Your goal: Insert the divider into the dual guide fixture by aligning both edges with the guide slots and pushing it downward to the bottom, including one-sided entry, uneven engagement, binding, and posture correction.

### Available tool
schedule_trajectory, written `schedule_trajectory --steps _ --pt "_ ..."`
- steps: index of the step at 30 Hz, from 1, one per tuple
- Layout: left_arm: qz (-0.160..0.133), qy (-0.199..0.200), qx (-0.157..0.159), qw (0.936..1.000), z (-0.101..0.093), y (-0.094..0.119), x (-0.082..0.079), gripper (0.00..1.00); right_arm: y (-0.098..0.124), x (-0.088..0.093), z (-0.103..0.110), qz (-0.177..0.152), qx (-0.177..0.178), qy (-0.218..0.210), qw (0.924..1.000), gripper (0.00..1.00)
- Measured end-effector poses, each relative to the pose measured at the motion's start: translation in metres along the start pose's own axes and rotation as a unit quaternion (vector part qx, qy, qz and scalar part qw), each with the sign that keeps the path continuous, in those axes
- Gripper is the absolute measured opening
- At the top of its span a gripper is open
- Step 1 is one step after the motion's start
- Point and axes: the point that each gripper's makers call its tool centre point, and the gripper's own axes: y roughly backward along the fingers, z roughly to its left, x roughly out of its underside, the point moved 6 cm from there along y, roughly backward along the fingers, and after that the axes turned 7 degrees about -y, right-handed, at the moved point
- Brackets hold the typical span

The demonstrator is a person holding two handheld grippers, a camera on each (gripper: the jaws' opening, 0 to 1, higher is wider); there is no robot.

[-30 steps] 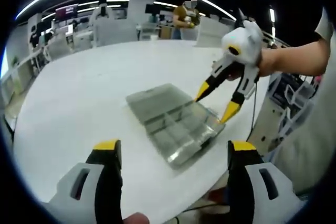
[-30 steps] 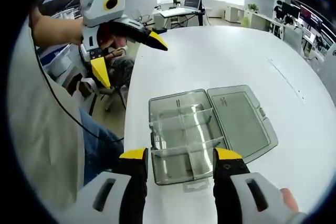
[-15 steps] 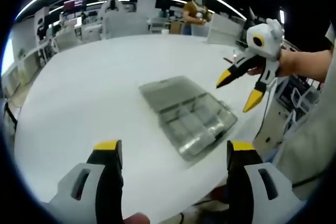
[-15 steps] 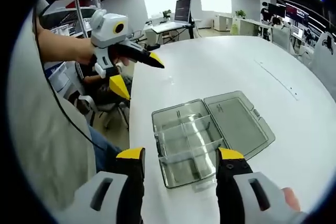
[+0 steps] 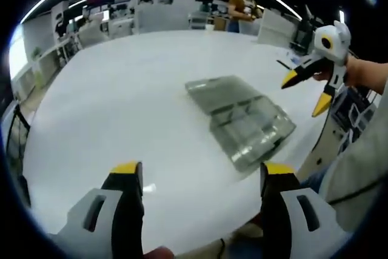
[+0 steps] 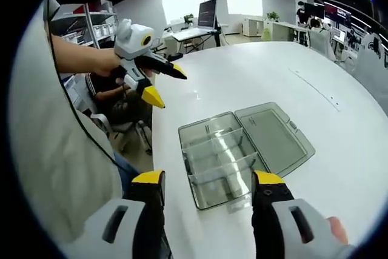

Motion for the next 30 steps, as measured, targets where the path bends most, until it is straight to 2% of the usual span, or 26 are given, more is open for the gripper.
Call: schedule_trajectory --steps 15,30 --pt "0.029 0.007 -0.008 0.9995 0.007 -0.002 0.012 0.79 0.007 -0.001 0.01 -0.015 0.008 -0.003 0.9998 0.58" --pt "0.057 0.026 -0.038 0.9973 0.029 0.002 0.023 0.81 0.012 -0.013 0.01 -0.023 0.016 0.01 0.9996 0.59"
